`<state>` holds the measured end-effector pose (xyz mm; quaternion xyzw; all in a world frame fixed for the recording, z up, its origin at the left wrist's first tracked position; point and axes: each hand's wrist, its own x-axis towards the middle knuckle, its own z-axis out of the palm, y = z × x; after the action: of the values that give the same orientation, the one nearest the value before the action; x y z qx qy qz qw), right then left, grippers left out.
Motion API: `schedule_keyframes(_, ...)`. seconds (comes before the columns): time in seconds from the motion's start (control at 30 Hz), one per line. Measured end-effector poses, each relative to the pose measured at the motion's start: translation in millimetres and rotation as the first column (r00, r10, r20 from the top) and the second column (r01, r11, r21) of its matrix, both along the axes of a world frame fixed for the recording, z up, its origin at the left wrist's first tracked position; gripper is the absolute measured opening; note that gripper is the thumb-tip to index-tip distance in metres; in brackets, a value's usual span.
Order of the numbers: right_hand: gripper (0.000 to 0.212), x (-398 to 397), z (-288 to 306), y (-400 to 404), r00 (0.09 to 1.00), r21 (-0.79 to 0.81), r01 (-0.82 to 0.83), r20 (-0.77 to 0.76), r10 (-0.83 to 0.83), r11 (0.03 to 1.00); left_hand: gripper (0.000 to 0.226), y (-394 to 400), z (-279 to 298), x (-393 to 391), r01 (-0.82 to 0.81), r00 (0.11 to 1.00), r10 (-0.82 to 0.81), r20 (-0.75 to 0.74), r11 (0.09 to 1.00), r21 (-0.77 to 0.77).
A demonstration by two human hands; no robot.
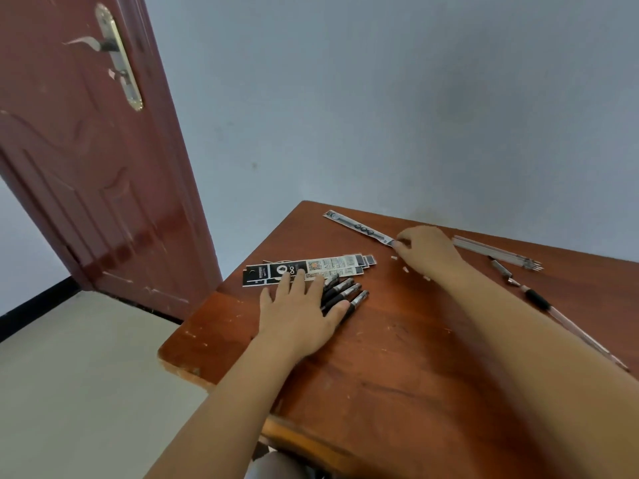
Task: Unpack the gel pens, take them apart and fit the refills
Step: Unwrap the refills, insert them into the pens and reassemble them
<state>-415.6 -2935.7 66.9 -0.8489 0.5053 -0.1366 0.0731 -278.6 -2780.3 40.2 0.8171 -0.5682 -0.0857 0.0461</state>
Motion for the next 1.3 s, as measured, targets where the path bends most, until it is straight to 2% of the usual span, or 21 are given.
schedule_keyframes(0.23, 0.035, 39.6, -18.1, -28.1, 0.979, -0.007, 0.152, -0.135, -0.151, 0.988, 0.062, -0.1, -3.4, 3.1, 0.022, 0.999, -0.022, -0.025, 1.0, -0.011)
schedule_keyframes(0.4, 0.025, 46.3, -14.7, -32.0, 0.985, -0.057, 0.154, -0.068, -0.158, 0.986, 0.062, -0.4, -2.4, 3.2, 0.025, 0.999, -0.025, -0.031, 1.0, 0.005)
schedule_keyframes(0.53, 0.023, 46.4, -15.4, -29.7, 0.976, -0.231, 0.084, -0.179, -0.128, 0.969, 0.063, -0.6, 0.3, 2.5, 0.035, 0.999, -0.034, -0.032, 0.999, 0.036)
schedule_keyframes(0.6, 0.023, 43.1, -13.3, -29.4, 0.984, -0.264, 0.102, -0.115, -0.136, 0.959, 0.062, -0.5, 3.6, 2.9, 0.03, 0.999, -0.029, -0.027, 0.999, 0.044)
schedule_keyframes(0.7, 0.024, 32.2, -1.4, -28.1, 0.987, -0.241, 0.132, 0.126, -0.104, 0.962, 0.06, -0.4, 9.2, 3.2, 0.007, 1.0, -0.007, 0.0, 1.0, 0.003)
schedule_keyframes(0.8, 0.025, 9.6, 16.3, -14.2, 0.942, -0.174, 0.085, 0.336, -0.022, 0.981, 0.06, -2.6, 21.2, -3.4, 0.01, 0.999, -0.004, 0.047, 0.99, -0.137)
schedule_keyframes(0.83, 0.024, -0.6, 22.5, -4.8, 0.921, -0.155, 0.07, 0.39, -0.004, 0.985, 0.059, -3.8, 27.1, -8.5, 0.014, 1.0, -0.01, 0.019, 0.977, -0.215)
schedule_keyframes(0.9, 0.021, -23.6, 33.0, 19.4, 0.872, -0.109, 0.045, 0.489, 0.014, 0.993, 0.06, -7.9, 40.1, -24.5, -0.032, 0.986, -0.036, -0.16, 0.916, -0.4)
schedule_keyframes(1.0, 0.018, -59.5, 37.0, 58.1, 0.817, -0.006, 0.006, 0.577, -0.002, 1.0, 0.059, -18.0, 56.6, -58.8, -0.222, 0.849, -0.152, -0.507, 0.766, -0.603)
schedule_keyframes(1.07, 0.016, -81.4, 32.4, 79.8, 0.812, 0.041, -0.024, 0.583, -0.004, 0.999, 0.052, -23.8, 64.4, -83.8, -0.341, 0.702, -0.239, -0.671, 0.715, -0.611)
schedule_keyframes(1.17, 0.012, -108.0, 20.8, 101.7, 0.811, 0.101, -0.054, 0.585, -0.015, 0.993, 0.033, -29.3, 64.4, -117.8, -0.446, 0.503, -0.305, -0.809, 0.71, -0.545)
schedule_keyframes(1.23, 0.011, -123.5, 13.9, 108.2, 0.801, 0.131, -0.067, 0.598, -0.026, 0.989, 0.022, -31.2, 62.6, -137.5, -0.465, 0.353, -0.351, -0.867, 0.738, -0.488)
schedule_keyframes(1.27, 0.011, -128.0, 11.5, 108.6, 0.802, 0.136, -0.075, 0.597, -0.022, 0.988, 0.019, -31.6, 63.2, -142.4, -0.455, 0.314, -0.362, -0.878, 0.754, -0.474)
schedule_keyframes(1.3, 0.012, -133.0, 9.8, 107.8, 0.801, 0.134, -0.076, 0.598, -0.019, 0.988, 0.022, -32.6, 63.5, -146.0, -0.419, 0.341, -0.364, -0.867, 0.767, -0.486)
